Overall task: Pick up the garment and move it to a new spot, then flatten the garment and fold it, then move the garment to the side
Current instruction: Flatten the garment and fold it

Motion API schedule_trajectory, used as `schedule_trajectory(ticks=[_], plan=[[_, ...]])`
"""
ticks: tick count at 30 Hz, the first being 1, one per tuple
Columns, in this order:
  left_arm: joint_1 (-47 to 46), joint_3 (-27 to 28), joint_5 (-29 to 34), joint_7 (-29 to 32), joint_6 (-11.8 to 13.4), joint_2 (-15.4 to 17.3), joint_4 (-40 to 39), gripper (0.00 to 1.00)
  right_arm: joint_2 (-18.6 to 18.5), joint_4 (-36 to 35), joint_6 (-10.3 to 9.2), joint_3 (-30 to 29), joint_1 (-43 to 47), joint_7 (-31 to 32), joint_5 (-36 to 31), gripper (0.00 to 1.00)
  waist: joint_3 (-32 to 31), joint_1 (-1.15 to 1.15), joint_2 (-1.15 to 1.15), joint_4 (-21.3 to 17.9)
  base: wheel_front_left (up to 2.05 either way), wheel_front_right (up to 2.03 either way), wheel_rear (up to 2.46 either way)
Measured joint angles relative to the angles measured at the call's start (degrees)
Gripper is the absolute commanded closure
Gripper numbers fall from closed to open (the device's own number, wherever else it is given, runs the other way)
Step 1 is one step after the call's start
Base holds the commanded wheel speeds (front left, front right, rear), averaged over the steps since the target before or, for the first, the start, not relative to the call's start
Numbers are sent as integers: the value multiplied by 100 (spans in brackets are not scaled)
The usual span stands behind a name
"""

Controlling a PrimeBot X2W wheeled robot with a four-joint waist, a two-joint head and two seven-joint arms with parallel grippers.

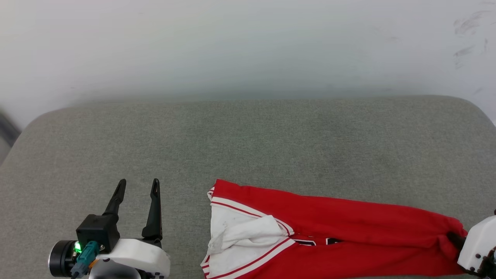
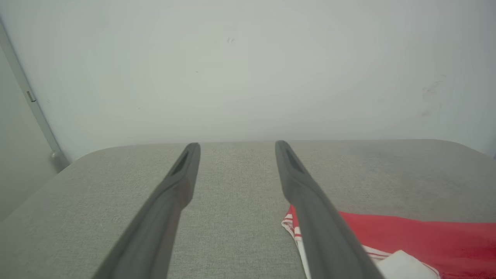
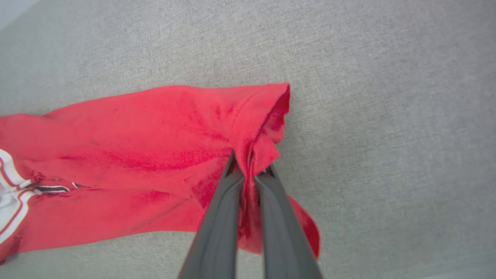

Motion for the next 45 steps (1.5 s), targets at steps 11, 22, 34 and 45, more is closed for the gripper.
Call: schedule_trajectory(ticks=[11, 22, 34, 45], plan=[[-48, -70, -46, -4, -53, -60, 0, 0, 1313, -532, -1, -355, -109, 1024, 2486, 100, 54, 0, 0, 58, 0, 0, 0], [-352, -252, -40, 5, -211, -155, 101, 0, 1379, -205, -2, 1738, -504, 883, 4298, 100, 190, 0, 0, 461, 0, 0, 0], [-634, -318, -52, -138, -354, -328, 302, 0, 1386, 861, -2, 3641, -1489, -453, 4184, 0, 603, 0, 0, 897, 0, 0, 0], [-650, -311, -88, -222, -364, -379, 512, 0, 975, 645, -1, 4871, -2015, -921, 3586, 0, 505, 0, 0, 819, 0, 0, 0]])
